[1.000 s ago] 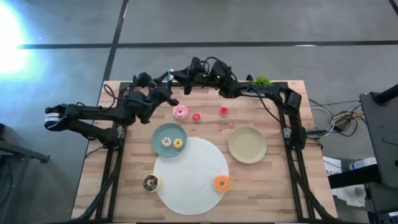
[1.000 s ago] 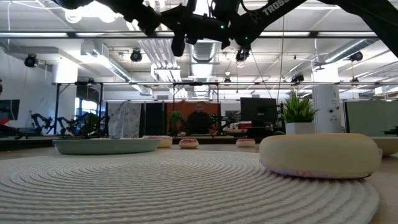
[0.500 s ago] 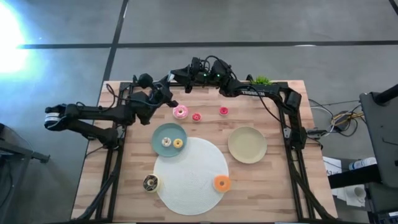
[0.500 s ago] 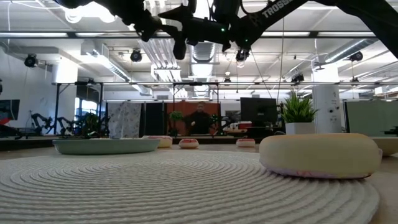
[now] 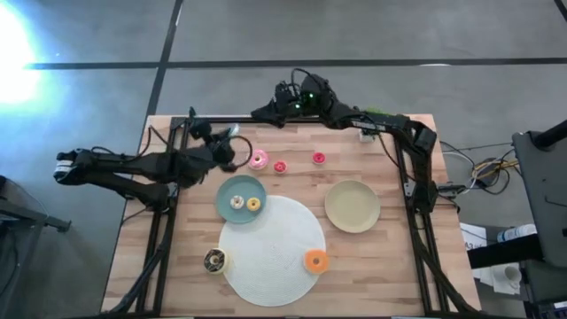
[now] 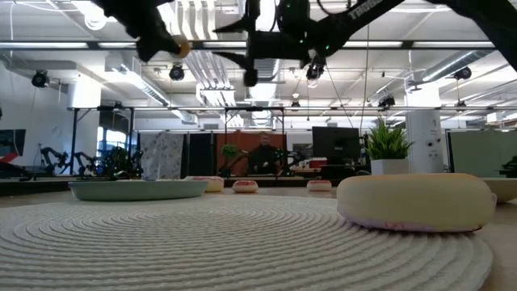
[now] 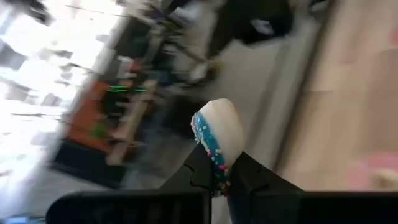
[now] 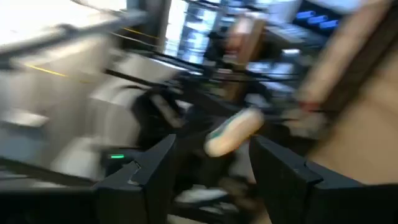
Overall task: Pick & Place donuts
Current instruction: Put the small orange donut on the blue plate
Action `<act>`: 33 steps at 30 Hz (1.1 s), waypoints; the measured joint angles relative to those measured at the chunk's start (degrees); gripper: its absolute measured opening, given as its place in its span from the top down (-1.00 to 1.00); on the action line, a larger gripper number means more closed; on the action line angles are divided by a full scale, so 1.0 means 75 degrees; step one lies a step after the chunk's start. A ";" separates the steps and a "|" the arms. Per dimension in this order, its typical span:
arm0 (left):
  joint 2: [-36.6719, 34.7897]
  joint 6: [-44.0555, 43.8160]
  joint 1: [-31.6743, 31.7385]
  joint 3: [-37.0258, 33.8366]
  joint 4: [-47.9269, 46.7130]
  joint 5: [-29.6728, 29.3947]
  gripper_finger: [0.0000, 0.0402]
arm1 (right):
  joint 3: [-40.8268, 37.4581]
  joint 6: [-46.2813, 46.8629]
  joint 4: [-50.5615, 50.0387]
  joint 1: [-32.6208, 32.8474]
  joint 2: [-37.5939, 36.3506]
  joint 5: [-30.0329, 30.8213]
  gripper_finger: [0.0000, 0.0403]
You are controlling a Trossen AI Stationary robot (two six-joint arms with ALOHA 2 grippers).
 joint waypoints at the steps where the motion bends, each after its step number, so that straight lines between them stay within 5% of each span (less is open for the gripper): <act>1: -0.0097 -0.0726 -0.0196 0.0007 -0.0611 0.0129 1.00 | 0.0001 -0.0640 -0.0840 -0.0010 -0.0172 0.0117 0.05; 5: -0.0200 -0.2946 -0.1069 -0.0024 -0.2281 0.0491 1.00 | 0.0006 -0.3218 -0.4033 -0.0008 -0.0845 0.1380 0.05; 11: 0.0345 -0.3643 -0.2131 -0.0241 -0.3178 0.0748 1.00 | 0.0006 -0.4778 -0.6256 -0.0008 -0.1430 0.2520 0.05; 19: 0.1060 -0.5237 -0.2322 -0.0905 -0.4207 0.2281 1.00 | 0.0006 -0.5207 -0.7005 -0.0004 -0.1736 0.2818 0.05; 26: 0.1754 -0.5090 -0.2074 -0.1132 -0.3738 0.2170 1.00 | 0.0006 -0.5251 -0.6996 -0.0004 -0.1817 0.2993 0.05; 33: 0.2490 -0.6826 -0.1354 -0.1140 -0.3411 0.3090 1.00 | 0.0006 -0.5174 -0.7008 0.0002 -0.1817 0.2993 0.05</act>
